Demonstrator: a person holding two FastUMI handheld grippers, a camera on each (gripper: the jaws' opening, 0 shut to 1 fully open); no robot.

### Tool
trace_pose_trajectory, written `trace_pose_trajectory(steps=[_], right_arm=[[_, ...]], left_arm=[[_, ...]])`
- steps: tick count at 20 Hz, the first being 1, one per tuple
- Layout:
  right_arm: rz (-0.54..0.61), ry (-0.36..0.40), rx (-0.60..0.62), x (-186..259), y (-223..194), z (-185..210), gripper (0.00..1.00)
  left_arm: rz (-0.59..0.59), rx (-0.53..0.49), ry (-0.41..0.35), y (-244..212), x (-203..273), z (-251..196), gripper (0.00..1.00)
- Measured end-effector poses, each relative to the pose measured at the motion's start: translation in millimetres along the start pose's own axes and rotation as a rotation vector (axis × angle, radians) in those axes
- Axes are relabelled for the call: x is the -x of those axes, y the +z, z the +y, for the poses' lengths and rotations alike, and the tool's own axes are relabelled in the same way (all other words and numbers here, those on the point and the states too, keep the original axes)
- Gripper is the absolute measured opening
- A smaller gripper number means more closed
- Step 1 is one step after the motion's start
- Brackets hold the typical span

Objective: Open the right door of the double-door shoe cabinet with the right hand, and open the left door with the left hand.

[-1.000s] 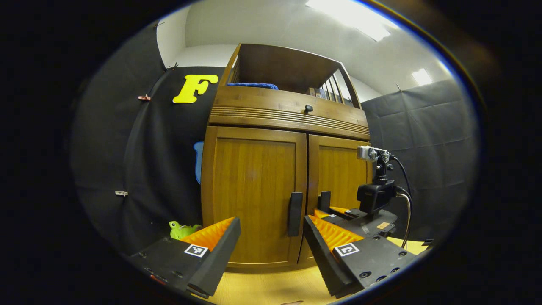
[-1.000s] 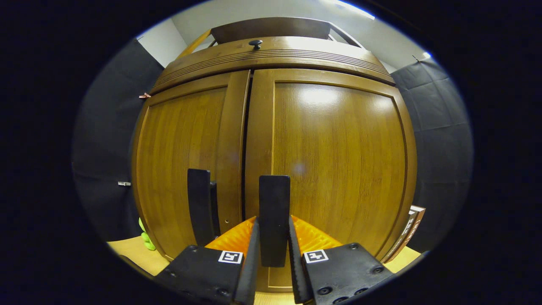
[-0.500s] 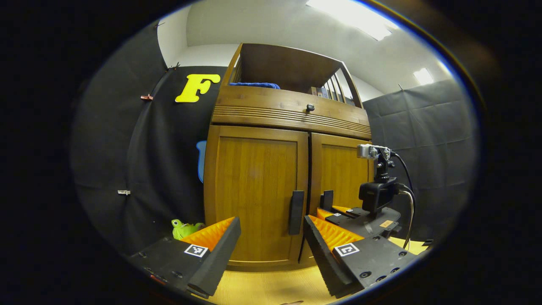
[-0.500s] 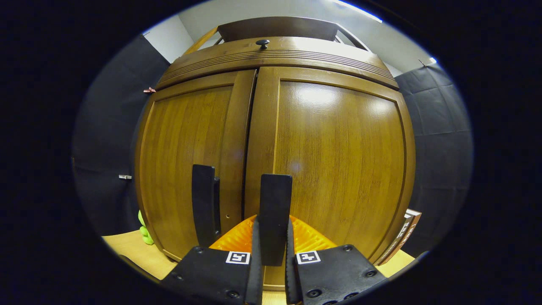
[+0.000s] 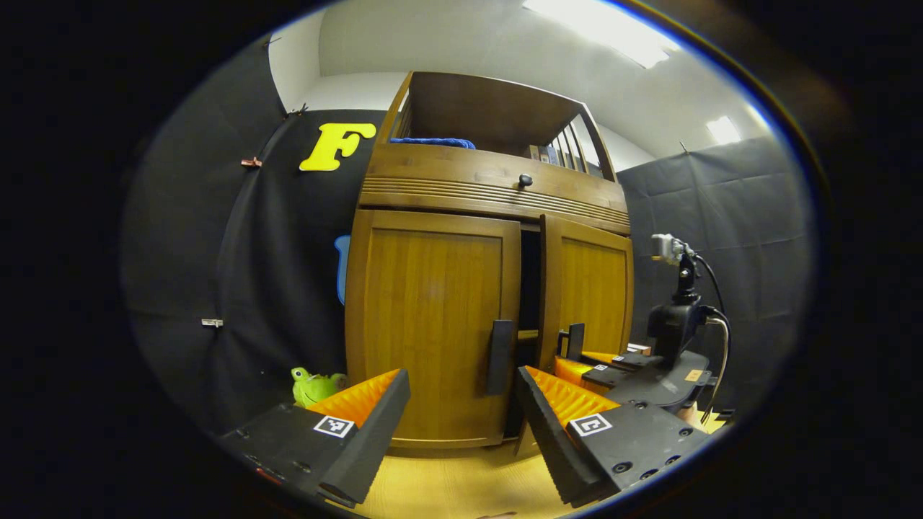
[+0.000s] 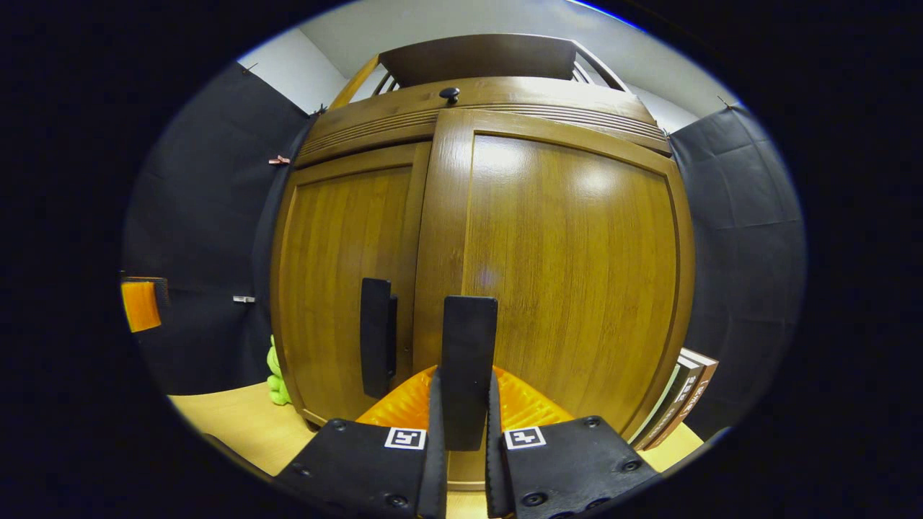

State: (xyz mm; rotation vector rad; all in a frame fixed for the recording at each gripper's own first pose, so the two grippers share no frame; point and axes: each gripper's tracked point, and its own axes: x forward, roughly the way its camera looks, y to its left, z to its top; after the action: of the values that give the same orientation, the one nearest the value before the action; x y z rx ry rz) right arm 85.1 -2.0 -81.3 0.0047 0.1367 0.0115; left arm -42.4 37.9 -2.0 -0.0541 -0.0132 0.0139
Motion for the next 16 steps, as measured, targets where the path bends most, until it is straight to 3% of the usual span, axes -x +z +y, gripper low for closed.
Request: trace_pose_trajectory(steps=[13, 14, 16], right_arm=[[0.020, 0.049, -0.006, 71.6, 6.5, -22.2, 0.25], [0.023, 0.047, -0.002, 78.4, 6.7, -24.7, 0.29], [0.029, 0.040, -0.006, 91.3, 7.6, -32.8, 0.25]], left_arm=[[0.011, -0.010, -0.042, -7.9, -5.2, -28.1, 0.93], [0.012, -0.010, -0.043, -7.8, -5.7, -29.7, 0.93], [0.011, -0.011, -0.045, -8.7, -6.7, -31.4, 0.93]])
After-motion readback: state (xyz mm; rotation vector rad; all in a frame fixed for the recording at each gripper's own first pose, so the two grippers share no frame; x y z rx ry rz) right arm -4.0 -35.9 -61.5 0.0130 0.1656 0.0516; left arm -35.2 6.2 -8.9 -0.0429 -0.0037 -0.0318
